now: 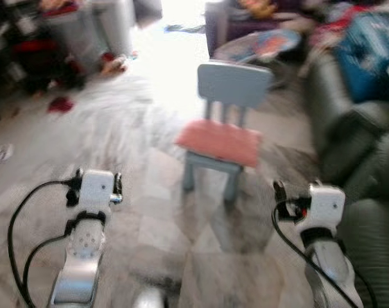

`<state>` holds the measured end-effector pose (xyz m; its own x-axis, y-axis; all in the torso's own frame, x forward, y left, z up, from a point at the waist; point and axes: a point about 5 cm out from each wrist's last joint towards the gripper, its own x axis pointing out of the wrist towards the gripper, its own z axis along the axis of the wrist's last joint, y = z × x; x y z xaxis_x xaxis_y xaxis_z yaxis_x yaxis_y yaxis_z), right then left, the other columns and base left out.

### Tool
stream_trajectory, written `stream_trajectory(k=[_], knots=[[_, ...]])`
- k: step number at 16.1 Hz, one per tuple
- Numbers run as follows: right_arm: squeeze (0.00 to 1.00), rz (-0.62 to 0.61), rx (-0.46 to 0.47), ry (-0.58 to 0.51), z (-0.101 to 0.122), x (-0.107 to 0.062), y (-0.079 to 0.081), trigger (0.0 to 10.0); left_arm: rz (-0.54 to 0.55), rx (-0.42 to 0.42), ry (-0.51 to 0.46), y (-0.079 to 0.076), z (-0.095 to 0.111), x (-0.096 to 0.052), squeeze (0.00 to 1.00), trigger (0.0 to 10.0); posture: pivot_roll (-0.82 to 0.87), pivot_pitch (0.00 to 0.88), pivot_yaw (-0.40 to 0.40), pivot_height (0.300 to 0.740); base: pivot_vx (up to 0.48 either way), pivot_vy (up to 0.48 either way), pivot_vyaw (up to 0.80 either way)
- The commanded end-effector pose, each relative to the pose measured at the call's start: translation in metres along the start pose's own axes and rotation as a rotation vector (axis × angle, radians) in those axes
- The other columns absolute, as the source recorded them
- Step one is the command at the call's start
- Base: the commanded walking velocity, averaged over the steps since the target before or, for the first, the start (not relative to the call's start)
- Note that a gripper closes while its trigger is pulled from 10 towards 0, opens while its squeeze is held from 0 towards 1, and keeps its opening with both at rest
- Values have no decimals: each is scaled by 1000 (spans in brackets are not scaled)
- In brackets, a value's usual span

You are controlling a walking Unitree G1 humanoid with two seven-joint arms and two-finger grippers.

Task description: Move the pillow to the sofa

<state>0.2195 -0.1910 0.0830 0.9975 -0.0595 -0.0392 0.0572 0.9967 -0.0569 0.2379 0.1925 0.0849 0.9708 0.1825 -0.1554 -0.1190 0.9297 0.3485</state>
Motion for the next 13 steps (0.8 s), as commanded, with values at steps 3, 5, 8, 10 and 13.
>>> stream_trajectory(k=[3, 5, 8, 10, 13], knots=[[0, -14, 18, -4, 3, -1, -3, 10000, -19, -37, -3, -1, 3, 0, 0, 10000, 9, 0, 1, 740, 0, 0, 0], [0, -19, 25, 5, 2, 1, -4, 10000, -26, -65, 1, -3, 3, -1, 0, 10000, 9, 0, -2, 740, 0, 0, 0], [0, -14, 20, 6, 2, 2, -4, 10000, -36, -71, -9, -5, 5, 0, 0, 10000, 8, 0, -6, 740, 85, 84, 0], [0, -10, 19, 6, 3, 3, -4, 10000, -38, -73, -9, -6, 6, 0, 0, 10000, 6, 0, -10, 740, 317, 289, 0], [0, -3, 16, 5, 4, 4, -4, 10000, -47, -79, -17, -7, 7, 0, 0, 10000, 4, 0, -14, 740, 375, 300, 0]])
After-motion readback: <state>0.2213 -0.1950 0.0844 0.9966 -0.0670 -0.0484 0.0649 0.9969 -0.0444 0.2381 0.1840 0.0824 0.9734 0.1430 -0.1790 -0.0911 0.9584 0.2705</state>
